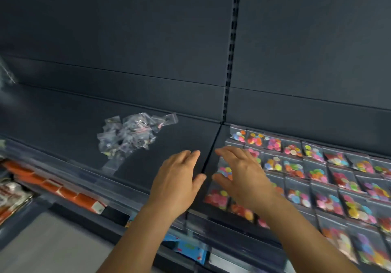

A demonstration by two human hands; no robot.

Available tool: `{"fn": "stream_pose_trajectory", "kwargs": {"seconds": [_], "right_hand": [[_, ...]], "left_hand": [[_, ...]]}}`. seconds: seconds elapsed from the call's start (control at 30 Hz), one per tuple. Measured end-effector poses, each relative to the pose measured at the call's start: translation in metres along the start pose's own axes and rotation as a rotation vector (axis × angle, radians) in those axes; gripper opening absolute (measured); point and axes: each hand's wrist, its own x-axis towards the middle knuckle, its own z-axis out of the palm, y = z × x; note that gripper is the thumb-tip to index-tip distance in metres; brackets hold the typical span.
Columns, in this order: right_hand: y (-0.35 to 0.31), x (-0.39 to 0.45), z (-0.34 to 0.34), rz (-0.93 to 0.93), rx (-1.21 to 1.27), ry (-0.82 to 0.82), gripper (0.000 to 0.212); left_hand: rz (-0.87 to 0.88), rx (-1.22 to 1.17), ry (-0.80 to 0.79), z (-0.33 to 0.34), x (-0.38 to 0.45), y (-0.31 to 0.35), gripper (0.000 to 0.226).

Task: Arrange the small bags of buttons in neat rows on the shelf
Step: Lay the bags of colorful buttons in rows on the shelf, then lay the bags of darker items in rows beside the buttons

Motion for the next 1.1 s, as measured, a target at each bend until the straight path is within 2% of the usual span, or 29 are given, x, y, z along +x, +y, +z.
{"fn": "stream_pose_trajectory", "kwargs": {"seconds": [0.2, 0.53, 0.8, 1.0, 1.1], "right_hand": [[-0.051, 0.052, 0.033, 0.017, 0.028, -0.012, 0.06], [-0.098, 0.125, 0.068, -0.028, 0.101, -0.105, 0.056], [-0.114, 0.171, 0.096, 0.026, 0.178, -0.174, 0.058], [-0.117, 0.184, 0.111, 0.123, 0.278, -0.142, 0.064], [-0.118, 0.186, 0.111, 0.127, 0.286, -0.134, 0.057]], "left_hand": [[-0.031, 0.01, 0.002, -0.014, 0.015, -0.082, 0.06], [-0.244, 0.013, 0.102, -0.021, 0.039, -0.169, 0.053], [-0.345, -0.037, 0.086, -0.021, 0.05, -0.196, 0.046], [-0.395, -0.119, 0.102, -0.018, 0.056, -0.197, 0.046], [-0.388, -0.194, 0.121, -0.016, 0.056, -0.198, 0.045]]}}
